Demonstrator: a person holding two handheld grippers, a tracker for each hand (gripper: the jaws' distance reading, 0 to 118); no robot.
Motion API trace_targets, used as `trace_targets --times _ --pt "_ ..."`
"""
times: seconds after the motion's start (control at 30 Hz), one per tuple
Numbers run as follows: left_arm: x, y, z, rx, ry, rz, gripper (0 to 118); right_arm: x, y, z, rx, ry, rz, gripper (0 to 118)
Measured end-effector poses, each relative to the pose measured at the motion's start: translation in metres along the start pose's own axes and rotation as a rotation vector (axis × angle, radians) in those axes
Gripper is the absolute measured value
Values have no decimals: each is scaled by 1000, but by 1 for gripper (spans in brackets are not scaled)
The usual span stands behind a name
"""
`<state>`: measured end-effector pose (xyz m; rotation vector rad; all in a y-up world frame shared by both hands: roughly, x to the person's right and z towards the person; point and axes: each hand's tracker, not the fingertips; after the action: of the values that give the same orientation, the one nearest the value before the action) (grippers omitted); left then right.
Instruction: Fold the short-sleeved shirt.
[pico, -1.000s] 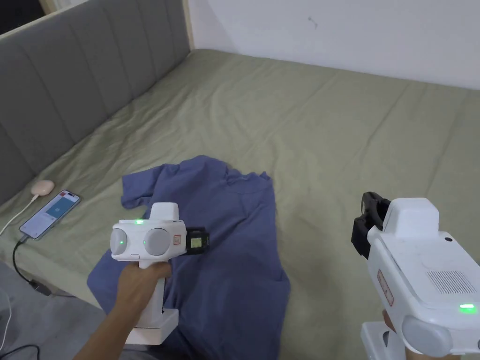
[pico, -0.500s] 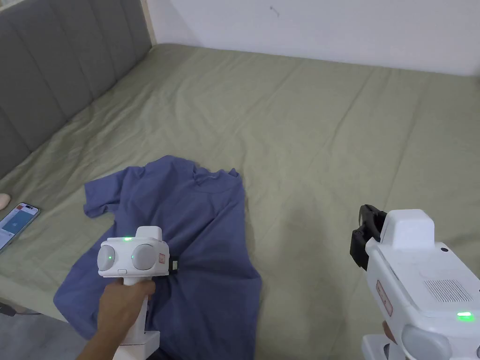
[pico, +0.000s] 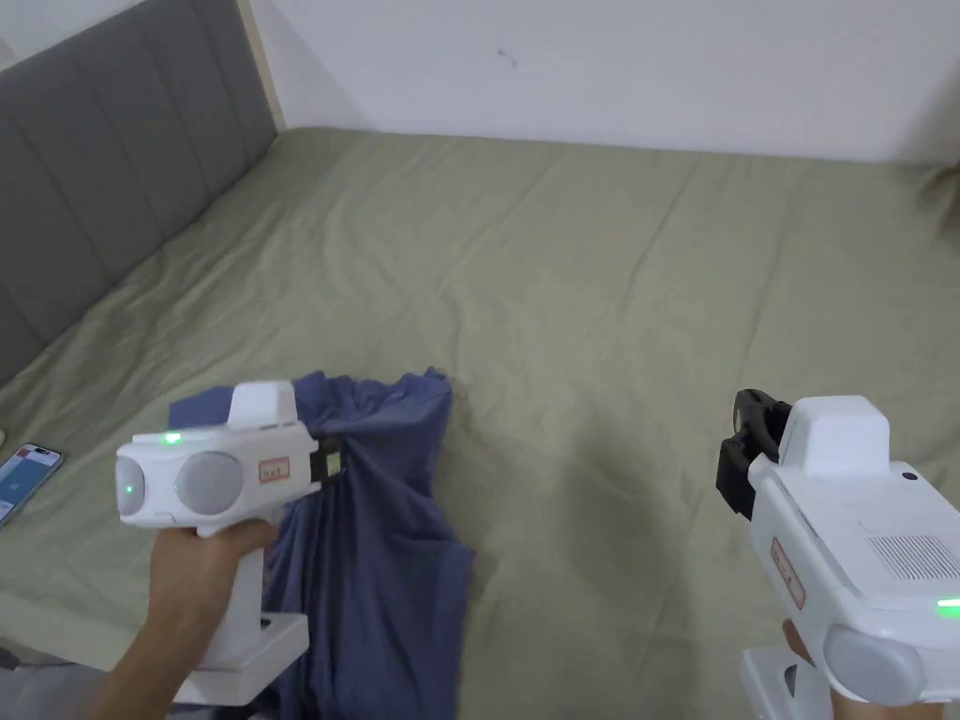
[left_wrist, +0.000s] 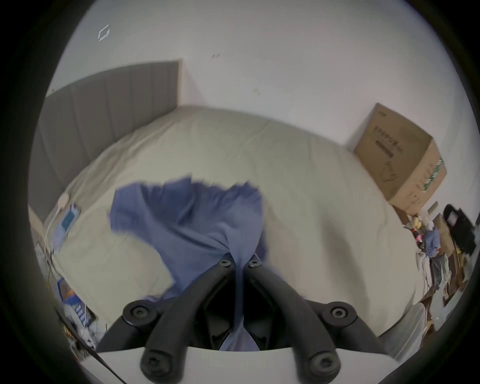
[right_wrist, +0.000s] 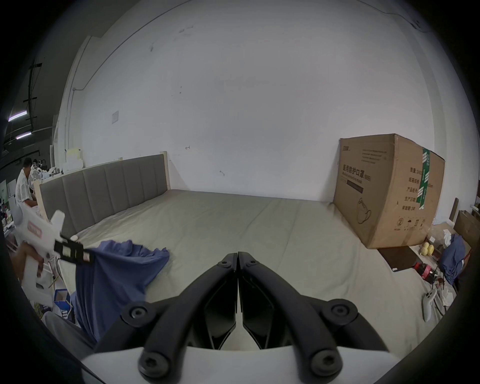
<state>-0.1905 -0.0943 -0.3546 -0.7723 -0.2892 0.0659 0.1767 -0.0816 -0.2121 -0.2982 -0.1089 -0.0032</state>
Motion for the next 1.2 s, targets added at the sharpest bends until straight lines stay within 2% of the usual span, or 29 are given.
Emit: trace_targets --times 0.27,0.53,0.6,0.9,1.07,1.2 --pt "91 79 34 155 -123 -154 0 38 10 29 49 -63 -14 0" --pt "192 101 32 187 -288 -308 0 85 18 64 97 -175 -9 0" --pt "220 97 28 190 -305 -370 0 97 18 72 103 -203 -10 0" --pt "314 53 6 77 -539 -489 0 139 9 103 96 -324 -23 0" --pt "331 23 -25 -20 -553 -528 0 150 1 108 79 -357 -43 0" --pt "334 -9 -64 -151 -499 -550 0 151 -6 105 65 -359 -61 0"
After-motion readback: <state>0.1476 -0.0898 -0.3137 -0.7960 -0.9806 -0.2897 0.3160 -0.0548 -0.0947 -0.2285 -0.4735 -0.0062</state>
